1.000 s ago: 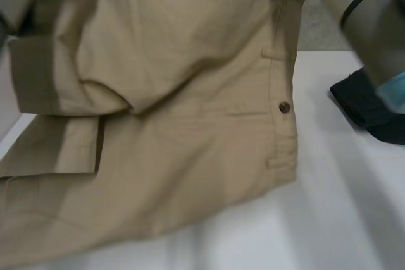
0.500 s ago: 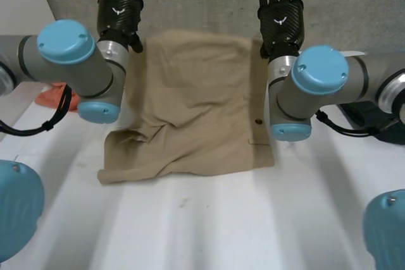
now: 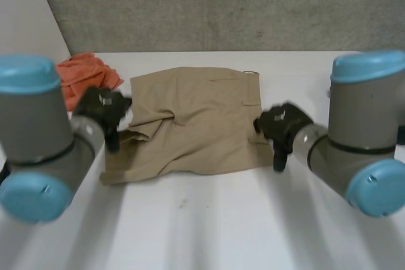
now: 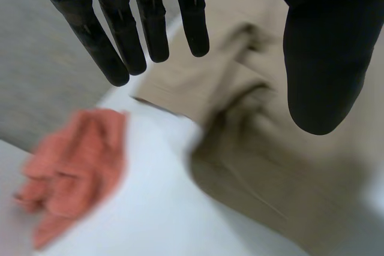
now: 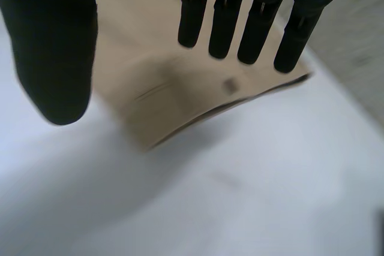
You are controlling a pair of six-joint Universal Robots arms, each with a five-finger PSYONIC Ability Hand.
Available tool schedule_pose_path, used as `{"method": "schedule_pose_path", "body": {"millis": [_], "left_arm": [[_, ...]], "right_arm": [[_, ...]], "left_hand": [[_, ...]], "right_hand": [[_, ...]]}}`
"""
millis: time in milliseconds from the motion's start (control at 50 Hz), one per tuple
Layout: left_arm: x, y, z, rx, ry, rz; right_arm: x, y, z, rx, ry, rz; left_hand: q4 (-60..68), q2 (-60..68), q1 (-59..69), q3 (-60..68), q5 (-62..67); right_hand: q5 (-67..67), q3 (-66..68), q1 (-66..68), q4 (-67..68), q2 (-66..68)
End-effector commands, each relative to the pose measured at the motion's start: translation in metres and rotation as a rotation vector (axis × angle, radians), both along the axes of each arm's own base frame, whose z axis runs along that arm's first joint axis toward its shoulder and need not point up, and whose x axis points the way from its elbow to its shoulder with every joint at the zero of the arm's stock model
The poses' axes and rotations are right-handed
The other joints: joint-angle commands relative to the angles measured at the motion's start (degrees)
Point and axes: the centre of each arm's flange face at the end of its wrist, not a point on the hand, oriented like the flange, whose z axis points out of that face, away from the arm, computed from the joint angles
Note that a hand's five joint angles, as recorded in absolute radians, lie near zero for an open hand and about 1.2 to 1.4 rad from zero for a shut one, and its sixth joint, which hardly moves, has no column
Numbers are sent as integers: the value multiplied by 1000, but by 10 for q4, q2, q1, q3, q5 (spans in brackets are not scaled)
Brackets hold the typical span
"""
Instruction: Fold the laundry.
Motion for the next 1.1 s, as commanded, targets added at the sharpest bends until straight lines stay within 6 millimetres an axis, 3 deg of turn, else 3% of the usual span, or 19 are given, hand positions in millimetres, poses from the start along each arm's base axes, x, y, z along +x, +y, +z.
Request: {"method": "schedule_pose_path", "body": {"millis": [20, 200, 500, 600, 620, 640, 740, 800, 900, 1040, 1100], "left_arm": [[15, 35, -29, 203, -8, -64], [21, 14, -67, 295, -33, 3], [2, -11, -80, 104, -104, 8], [-4, -14, -84, 80, -139, -18], [-4, -17, -82, 60, -132, -10], [-4, -20, -80, 47, -126, -3], [-1, -31, -61, -34, -73, 50], [-3, -33, -47, -71, -24, 52], [-8, -32, -31, -85, 34, 25], [-9, -27, 5, -100, 102, 8], [-9, -24, 8, -84, 101, 3]], "right_arm": [[-3, 9, -38, 83, 2, 43], [8, -13, -66, -89, -74, 39], [28, -30, -77, -216, -114, 69], [35, -36, -79, -273, -103, 86], [37, -39, -79, -294, -112, 87], [38, -40, -79, -306, -114, 87], [47, -48, -80, -378, -142, 88], [51, -53, -81, -413, -153, 81], [48, -58, -70, -428, -157, 43], [24, -49, -7, -302, -199, -28], [17, -41, 0, -207, -165, -24]], "left_hand": [[53, 54, 48, 55, 52], [21, 22, 16, 23, 20], [107, 108, 101, 109, 106], [387, 388, 382, 389, 386], [526, 527, 521, 528, 525], [544, 545, 538, 546, 543], [544, 545, 539, 546, 543], [544, 545, 539, 546, 543], [544, 545, 539, 546, 543], [544, 545, 539, 546, 543], [544, 545, 539, 546, 543]], "right_hand": [[83, 85, 81, 86, 87], [74, 77, 73, 77, 79], [106, 109, 105, 109, 111], [160, 163, 159, 163, 165], [185, 188, 184, 188, 190], [202, 205, 201, 205, 206], [313, 316, 312, 316, 317], [484, 487, 483, 487, 489], [507, 510, 506, 510, 511], [507, 510, 506, 510, 511], [507, 510, 506, 510, 511]]}}
